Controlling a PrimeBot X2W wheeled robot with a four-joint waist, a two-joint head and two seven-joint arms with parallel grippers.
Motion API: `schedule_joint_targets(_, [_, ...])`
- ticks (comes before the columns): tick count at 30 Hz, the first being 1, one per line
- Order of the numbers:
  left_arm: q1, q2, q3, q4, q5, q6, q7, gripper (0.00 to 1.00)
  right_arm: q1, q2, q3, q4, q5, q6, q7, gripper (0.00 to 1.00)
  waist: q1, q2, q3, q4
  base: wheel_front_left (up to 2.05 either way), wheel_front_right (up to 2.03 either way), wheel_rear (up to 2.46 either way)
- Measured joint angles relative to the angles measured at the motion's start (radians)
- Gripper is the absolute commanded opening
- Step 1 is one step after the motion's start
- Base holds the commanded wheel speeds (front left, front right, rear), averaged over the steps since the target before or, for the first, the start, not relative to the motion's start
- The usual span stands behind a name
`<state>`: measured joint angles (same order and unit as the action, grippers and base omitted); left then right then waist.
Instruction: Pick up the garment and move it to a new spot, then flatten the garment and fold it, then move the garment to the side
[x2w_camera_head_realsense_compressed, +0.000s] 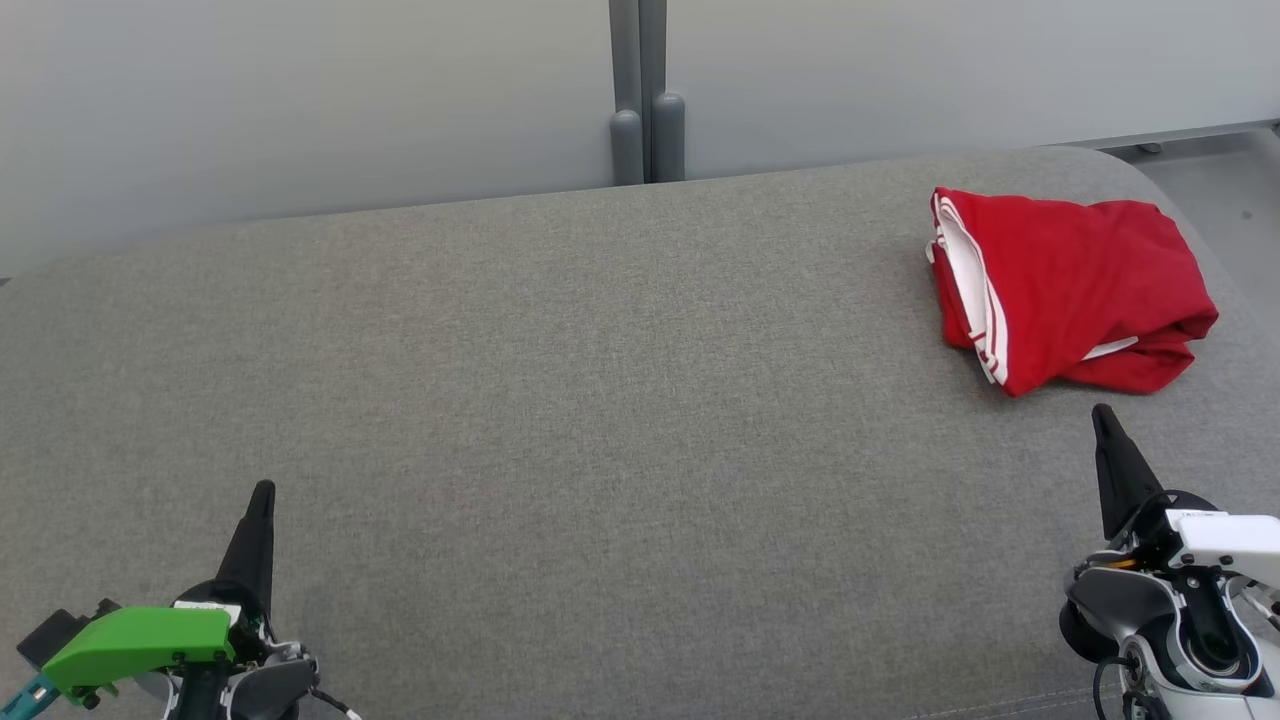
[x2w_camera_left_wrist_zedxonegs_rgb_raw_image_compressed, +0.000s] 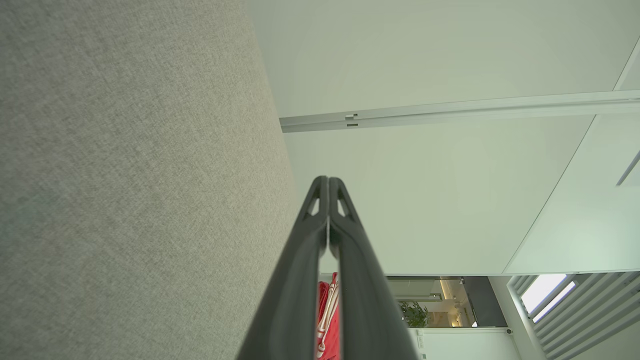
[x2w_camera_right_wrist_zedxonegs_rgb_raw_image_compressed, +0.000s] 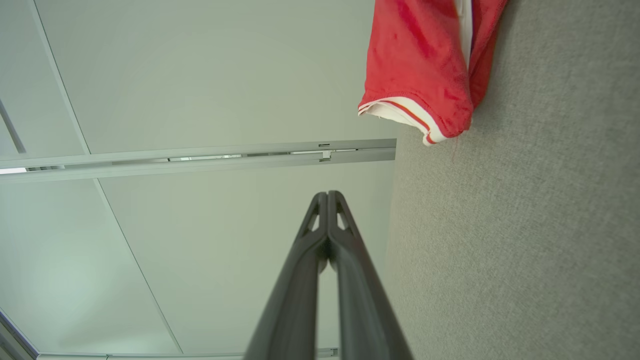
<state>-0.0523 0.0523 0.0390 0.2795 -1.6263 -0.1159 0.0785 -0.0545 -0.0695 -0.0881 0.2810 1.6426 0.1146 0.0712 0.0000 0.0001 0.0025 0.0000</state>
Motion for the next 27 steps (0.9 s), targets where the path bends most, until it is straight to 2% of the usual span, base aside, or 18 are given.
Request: schedule_joint_targets(27, [0.000,0.000,0.002,0.002,0.000,-0.007,0.000,0.00,0.000,0.002,-0.002,0.001,0.000,0.001,0.000,0.00,0.0000,0.0000,0.000,0.000,0.00,0.00,0.00])
